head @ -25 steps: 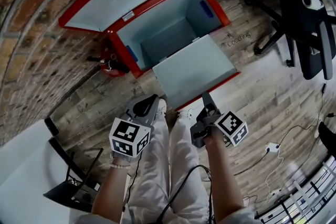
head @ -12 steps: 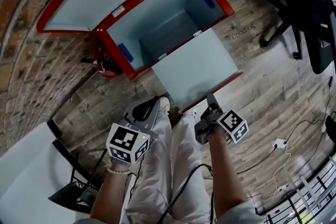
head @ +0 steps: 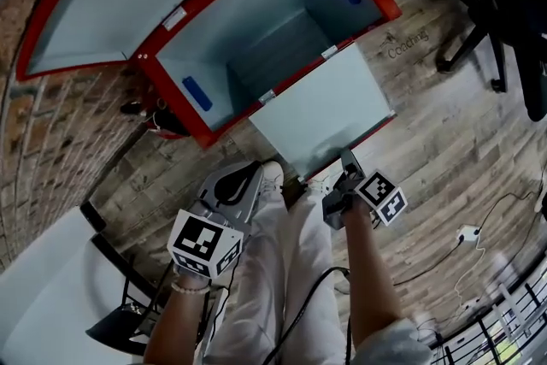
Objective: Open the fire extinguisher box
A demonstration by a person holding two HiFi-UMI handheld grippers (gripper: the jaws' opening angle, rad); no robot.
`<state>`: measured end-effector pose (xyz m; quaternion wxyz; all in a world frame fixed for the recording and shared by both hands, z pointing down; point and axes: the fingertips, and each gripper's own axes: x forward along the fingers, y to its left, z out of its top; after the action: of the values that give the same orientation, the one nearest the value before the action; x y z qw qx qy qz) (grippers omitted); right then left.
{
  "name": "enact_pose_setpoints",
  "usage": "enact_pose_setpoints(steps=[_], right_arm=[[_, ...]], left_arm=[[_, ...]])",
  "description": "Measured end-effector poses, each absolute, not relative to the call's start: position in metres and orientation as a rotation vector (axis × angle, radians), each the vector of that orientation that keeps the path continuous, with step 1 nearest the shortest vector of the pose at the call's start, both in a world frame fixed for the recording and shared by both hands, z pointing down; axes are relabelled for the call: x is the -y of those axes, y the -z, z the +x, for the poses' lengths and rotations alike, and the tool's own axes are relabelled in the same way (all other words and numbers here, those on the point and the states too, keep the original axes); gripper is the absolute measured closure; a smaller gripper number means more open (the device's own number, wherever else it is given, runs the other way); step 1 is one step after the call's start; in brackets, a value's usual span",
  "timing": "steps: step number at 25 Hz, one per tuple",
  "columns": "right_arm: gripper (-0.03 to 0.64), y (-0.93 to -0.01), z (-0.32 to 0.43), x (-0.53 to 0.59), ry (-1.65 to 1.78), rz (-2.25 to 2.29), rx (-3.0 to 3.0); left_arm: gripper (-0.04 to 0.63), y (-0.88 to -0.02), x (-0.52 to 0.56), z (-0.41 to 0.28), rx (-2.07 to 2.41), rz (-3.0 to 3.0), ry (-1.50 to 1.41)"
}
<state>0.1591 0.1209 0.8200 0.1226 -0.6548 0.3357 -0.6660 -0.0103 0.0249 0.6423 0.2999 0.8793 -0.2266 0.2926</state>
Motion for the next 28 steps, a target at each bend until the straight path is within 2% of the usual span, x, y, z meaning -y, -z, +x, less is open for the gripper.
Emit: enact_pose_setpoints(steps=[13,28], right_arm=[[0.578,-0.909,0.149,-0.088,2.017,-1.917,-0.995],[0.582,-0.968,0.129,-0.031,2.094,-1.904,-1.11]], left_arm=[[0.595,-0.668,-0.019,0.007,0.5,2.406,-0.794],[0.595,-0.701,-0.01,-0.004,0.515,2.369,-0.803]])
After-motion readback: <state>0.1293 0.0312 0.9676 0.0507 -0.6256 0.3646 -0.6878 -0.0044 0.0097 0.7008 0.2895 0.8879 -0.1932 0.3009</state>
